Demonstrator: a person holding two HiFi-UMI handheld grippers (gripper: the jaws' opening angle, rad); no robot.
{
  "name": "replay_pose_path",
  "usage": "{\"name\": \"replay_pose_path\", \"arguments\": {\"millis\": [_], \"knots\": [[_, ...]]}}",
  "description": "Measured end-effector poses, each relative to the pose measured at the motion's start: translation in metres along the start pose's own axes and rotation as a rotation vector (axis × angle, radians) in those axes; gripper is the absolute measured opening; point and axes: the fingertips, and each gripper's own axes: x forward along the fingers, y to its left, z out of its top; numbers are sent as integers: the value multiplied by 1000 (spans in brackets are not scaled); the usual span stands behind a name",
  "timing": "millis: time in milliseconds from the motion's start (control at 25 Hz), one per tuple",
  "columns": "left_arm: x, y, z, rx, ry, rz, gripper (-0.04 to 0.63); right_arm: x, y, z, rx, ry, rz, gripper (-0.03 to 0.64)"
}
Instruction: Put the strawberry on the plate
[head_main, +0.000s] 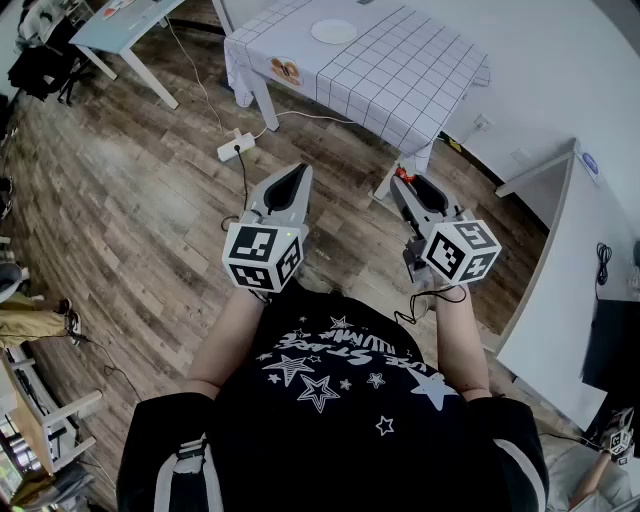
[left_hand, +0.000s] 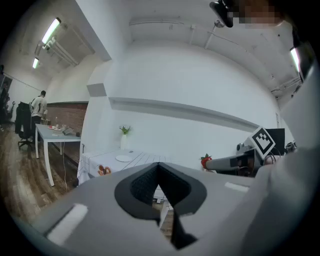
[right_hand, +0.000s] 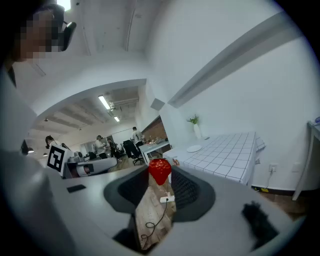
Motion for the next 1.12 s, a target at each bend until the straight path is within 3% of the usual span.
{"name": "replay_pose_path", "arguments": {"millis": [360,1120], "knots": [[-5,-1,8,16,-26,-15,8,-2,16,-5,-10,-6,4,151],[-19,7,7,16,-46,47,8,-1,30,-5,-28,-8,37,152]]}}
